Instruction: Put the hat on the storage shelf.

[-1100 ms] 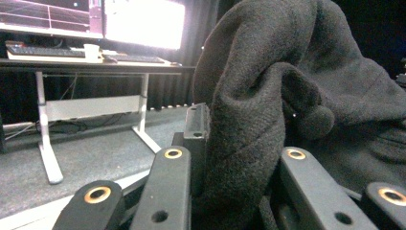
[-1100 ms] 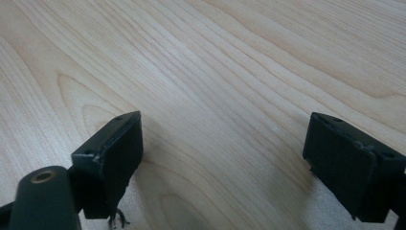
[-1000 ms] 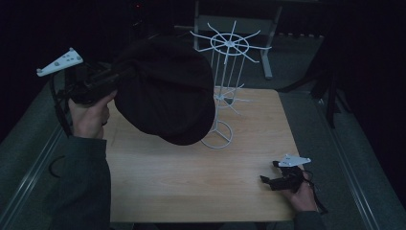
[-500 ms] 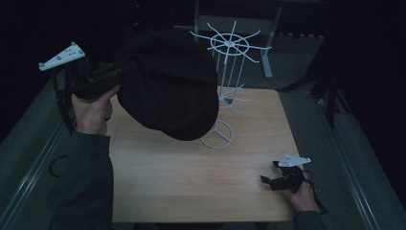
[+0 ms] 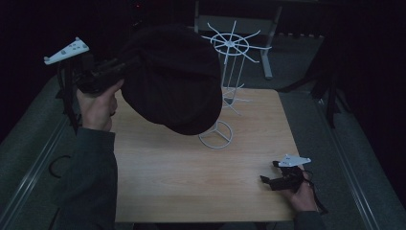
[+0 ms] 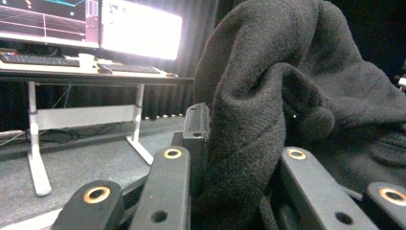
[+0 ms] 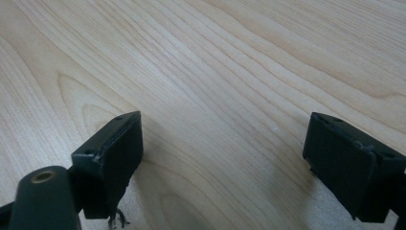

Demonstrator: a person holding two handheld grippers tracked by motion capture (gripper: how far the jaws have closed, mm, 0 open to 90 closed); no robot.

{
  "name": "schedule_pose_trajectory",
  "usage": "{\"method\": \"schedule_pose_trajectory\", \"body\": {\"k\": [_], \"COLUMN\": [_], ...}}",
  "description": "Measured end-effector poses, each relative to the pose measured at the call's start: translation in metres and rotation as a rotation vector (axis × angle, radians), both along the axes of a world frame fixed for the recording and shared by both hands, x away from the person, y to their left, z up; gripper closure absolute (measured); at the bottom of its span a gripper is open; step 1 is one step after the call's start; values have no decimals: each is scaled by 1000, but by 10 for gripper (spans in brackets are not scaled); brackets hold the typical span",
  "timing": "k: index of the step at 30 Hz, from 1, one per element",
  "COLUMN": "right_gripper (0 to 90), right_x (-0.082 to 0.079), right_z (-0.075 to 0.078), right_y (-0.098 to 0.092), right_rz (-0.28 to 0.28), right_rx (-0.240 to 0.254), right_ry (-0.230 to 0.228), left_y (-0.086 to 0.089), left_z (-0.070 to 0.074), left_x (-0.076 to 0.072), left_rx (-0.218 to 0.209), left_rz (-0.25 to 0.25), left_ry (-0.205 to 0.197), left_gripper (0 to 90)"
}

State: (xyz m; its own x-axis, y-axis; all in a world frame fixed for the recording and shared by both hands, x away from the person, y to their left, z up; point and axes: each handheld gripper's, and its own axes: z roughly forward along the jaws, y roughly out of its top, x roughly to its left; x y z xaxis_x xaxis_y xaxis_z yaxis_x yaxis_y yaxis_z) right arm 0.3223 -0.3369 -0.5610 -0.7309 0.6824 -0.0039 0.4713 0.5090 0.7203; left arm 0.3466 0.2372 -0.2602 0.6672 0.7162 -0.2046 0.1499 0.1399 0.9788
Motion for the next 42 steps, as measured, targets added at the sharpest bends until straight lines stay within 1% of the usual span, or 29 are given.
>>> {"method": "schedule_pose_trajectory", "body": {"k": [8,13,17,20,22,23,24,26,27,28,30,31,32,34,35,36,41,42], "right_gripper": [135,135,135,134,135,135,135,135,135,135,135,135,135,134,135,135,135,135], "right_x": [0,0,0,0,0,0,0,0,0,0,0,0,0,0,0,0,0,0], "right_z": [0,0,0,0,0,0,0,0,0,0,0,0,0,0,0,0,0,0], "right_y": [0,0,0,0,0,0,0,0,0,0,0,0,0,0,0,0,0,0], "right_rz": [0,0,0,0,0,0,0,-1,-1,0,0,1,0,-1,0,-1,0,0], "right_rx": [0,0,0,0,0,0,0,0,0,1,0,0,1,1,1,1,1,1], "right_ry": [0,0,0,0,0,0,1,1,1,-1,-1,-1,-1,-1,-1,-1,-1,-1], "left_y": [0,-1,-3,-9,-12,-12,-16,-18,-18,-20,-20,-20,-20,-20,-20,-20,-20,-20], "left_z": [5,5,7,7,5,5,1,-4,-4,-10,-16,-18,-18,-22,-22,-22,-22,-23], "left_x": [7,12,16,22,27,27,33,38,38,43,48,50,50,53,53,53,54,54], "left_rx": [-18,-46,-47,-39,-30,-30,-20,-19,-19,-11,-19,-18,-18,-9,-9,8,22,33], "left_rz": [7,9,13,27,33,33,42,46,46,52,46,49,49,50,50,60,75,84], "left_ry": [0,7,9,19,35,35,57,78,78,103,123,132,132,154,154,163,172,180], "left_gripper": [756,755,755,753,750,750,748,746,745,744,740,740,740,734,729,720,689,681]}}
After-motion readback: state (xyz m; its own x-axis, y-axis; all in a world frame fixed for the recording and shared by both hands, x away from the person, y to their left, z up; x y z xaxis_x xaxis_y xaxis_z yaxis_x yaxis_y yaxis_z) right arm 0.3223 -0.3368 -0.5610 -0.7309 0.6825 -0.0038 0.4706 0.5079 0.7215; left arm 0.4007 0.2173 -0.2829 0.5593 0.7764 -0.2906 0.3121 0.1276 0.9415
